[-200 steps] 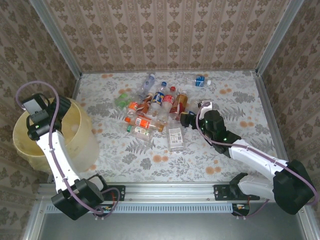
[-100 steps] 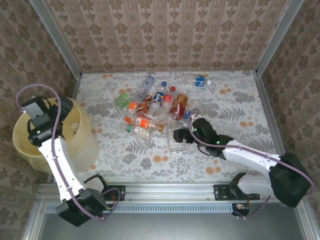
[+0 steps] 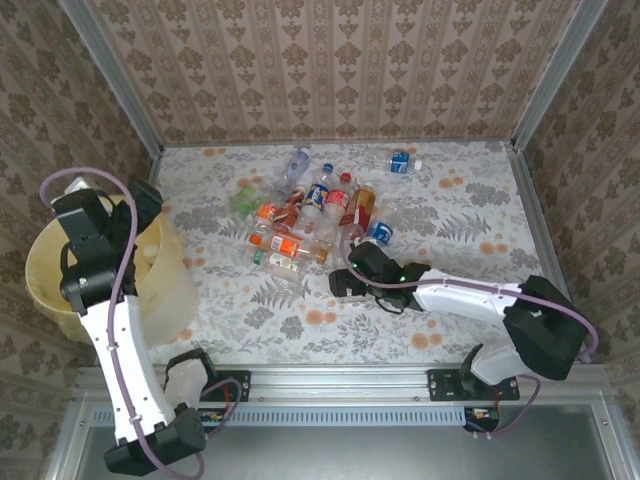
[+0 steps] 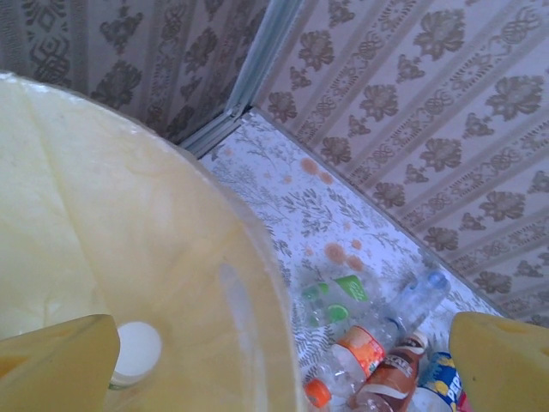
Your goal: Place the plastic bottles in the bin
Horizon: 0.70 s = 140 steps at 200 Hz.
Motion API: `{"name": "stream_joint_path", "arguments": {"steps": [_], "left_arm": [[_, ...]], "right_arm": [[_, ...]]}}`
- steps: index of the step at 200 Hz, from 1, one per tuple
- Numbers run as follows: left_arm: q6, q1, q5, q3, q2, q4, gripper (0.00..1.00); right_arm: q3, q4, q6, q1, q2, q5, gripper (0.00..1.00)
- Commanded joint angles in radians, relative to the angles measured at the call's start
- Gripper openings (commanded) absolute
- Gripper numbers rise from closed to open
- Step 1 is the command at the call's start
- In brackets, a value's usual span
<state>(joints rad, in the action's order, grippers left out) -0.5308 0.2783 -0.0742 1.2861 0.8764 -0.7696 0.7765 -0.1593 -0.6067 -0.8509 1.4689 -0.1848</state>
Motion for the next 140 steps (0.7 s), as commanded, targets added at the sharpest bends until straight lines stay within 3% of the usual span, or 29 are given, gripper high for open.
{"name": "stream_joint_path", "arguments": {"steps": [1,54,109,140], "left_arm": [[0.012,-0.052,0.029,0.043,-0.009,-0.025,1.00],[-0.007,-0.294,0.087,0.062,0.016,0.014,1.00],[-0.015,-0.429,0.058,0.071,0.062,0.096,1.00],[0.006,-0.511,0.089,0.089,0.108,0.104,1.00]], "right_arm": [[0.051,-0.065,-0.017,-0.019,0.038,-0.046,1.00],[0.099,-0.117,-0.051,-0.026,0.135,-0.059,1.00],[0.110,-0.132,-0.075,-0.027,0.186,-0.089,0.99],[0.100,-0.122,-0.075,-0.025,0.183,-0.096,0.91]]}}
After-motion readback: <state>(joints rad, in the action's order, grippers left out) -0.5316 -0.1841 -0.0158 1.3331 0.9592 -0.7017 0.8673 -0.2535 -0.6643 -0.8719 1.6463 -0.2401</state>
